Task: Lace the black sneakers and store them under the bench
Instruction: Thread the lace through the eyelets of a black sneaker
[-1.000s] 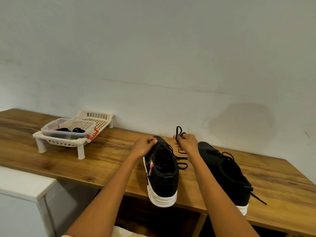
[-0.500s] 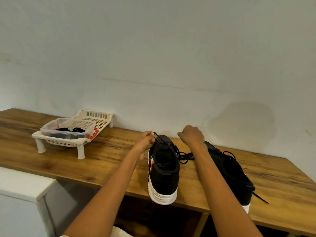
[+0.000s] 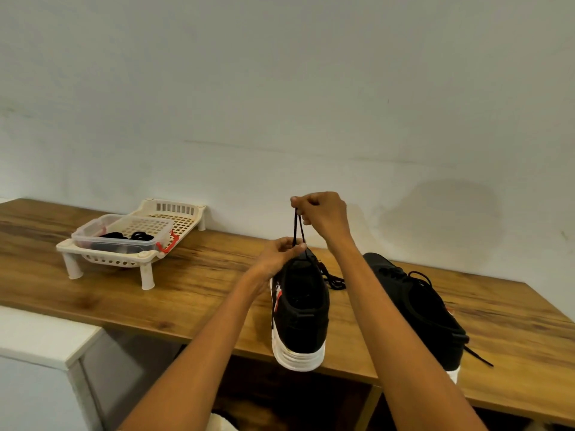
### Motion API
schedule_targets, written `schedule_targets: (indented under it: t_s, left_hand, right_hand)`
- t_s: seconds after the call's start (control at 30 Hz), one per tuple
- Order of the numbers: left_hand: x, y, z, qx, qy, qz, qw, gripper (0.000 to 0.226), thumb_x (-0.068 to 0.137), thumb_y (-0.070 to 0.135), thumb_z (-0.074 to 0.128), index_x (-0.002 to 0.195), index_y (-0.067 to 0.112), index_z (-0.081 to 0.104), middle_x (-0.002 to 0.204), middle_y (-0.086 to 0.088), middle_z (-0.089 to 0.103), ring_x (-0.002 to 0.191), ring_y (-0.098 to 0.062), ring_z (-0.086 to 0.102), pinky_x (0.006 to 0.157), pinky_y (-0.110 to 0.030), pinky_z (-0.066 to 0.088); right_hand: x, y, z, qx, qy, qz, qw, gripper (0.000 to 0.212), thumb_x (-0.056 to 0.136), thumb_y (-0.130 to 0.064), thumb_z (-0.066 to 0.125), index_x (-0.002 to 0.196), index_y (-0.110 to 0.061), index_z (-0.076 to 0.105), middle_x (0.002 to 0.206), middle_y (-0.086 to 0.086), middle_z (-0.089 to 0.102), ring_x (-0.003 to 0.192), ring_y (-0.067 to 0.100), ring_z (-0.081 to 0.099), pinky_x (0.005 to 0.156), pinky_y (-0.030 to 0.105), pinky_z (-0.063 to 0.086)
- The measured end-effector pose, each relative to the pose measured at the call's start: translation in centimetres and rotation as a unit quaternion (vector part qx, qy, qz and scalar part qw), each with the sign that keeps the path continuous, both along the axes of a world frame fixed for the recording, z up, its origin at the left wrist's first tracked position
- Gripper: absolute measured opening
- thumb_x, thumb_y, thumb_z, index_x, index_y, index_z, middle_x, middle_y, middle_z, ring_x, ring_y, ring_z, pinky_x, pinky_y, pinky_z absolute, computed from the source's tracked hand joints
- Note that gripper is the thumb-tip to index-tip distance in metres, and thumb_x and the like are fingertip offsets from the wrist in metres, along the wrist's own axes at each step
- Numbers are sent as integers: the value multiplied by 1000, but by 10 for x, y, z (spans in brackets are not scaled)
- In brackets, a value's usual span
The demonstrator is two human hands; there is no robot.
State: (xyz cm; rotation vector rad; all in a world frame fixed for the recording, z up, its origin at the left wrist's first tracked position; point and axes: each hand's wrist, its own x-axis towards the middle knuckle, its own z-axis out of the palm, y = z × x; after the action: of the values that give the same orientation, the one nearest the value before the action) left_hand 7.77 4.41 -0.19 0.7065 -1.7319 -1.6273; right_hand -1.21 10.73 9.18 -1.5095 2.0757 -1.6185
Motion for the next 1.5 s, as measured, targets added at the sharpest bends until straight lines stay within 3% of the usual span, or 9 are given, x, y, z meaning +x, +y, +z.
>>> schedule_targets:
  t_s: [0.17, 0.3, 0.53, 0.77, 0.93, 1.03, 1.13, 1.33, 1.5]
  left_hand:
    - [1, 4, 8, -71, 9, 44, 996, 6, 91, 27, 60, 92, 25, 66, 91, 3, 70, 84, -6, 64, 64, -8, 46]
    - [-5, 8, 16, -59, 40, 40, 997, 8, 91, 22, 61, 97, 19, 64, 99, -7, 67, 89, -12, 60, 75, -17, 46]
    - [-10, 8, 18, -40, 92, 102, 990, 33, 80, 11, 73, 107, 16, 54, 79, 1, 71, 70, -5, 67, 67, -19, 49]
    - [-4, 5, 37, 35, 281, 182, 942, 27, 76, 2, 76, 97, 9, 61, 79, -6, 67, 75, -13, 67, 64, -11, 50]
    - [0, -3, 21, 12, 198, 118, 973, 33, 86, 14, 67, 117, 12, 56, 91, -3, 71, 91, -12, 66, 79, -16, 48]
    - [-3, 1, 13, -55, 77, 33, 995, 24, 89, 20, 64, 113, 17, 64, 105, 1, 68, 101, -9, 62, 82, -13, 47]
    - [-7, 9, 12, -81, 64, 15, 995, 10, 88, 14, 65, 94, 15, 72, 91, 6, 72, 90, -2, 65, 77, -9, 49]
    - [-6, 6, 21, -1, 166, 111, 980, 8, 87, 15, 66, 81, 15, 72, 71, 3, 72, 68, -10, 67, 66, -23, 55]
    - [-1, -4, 26, 75, 274, 146, 948, 8, 91, 11, 60, 88, 10, 68, 73, 5, 71, 64, -9, 64, 64, -20, 54]
  right_hand:
    - [0, 2, -15, 1, -27, -4, 1000, 29, 88, -29, 64, 84, -2, 74, 83, 9, 72, 74, 22, 65, 78, 37, 53]
    - [-10, 5, -23, -11, -35, 7, 999, 23, 89, -28, 64, 89, -7, 74, 77, -1, 67, 73, 12, 62, 78, 31, 52]
    - [-10, -2, -30, -28, -15, 32, 999, 25, 91, -36, 59, 93, -15, 73, 85, -5, 68, 75, 3, 60, 71, 17, 47]
    - [-43, 9, -68, 212, 120, 109, 964, 34, 89, -43, 58, 96, -14, 74, 98, 5, 71, 83, 14, 60, 76, 32, 46]
    - [-23, 9, -30, 8, 3, 34, 999, 24, 91, -28, 61, 82, -10, 74, 66, 2, 66, 55, 7, 59, 66, 25, 52]
    - [-6, 11, 6, -136, -84, 43, 986, 19, 91, -24, 62, 82, -10, 72, 68, 1, 68, 62, 8, 66, 71, 25, 58]
    - [6, 9, 14, -168, -80, 61, 981, 17, 93, -20, 59, 93, -10, 73, 80, 1, 71, 73, 13, 70, 76, 27, 58]
    - [-19, 6, -38, 64, -29, 62, 996, 44, 92, -41, 56, 126, -13, 58, 116, -1, 63, 102, 13, 59, 92, 34, 50]
    - [-38, 12, -62, 182, 36, 110, 976, 24, 90, -28, 63, 103, -12, 73, 97, -1, 70, 86, 7, 59, 81, 24, 46]
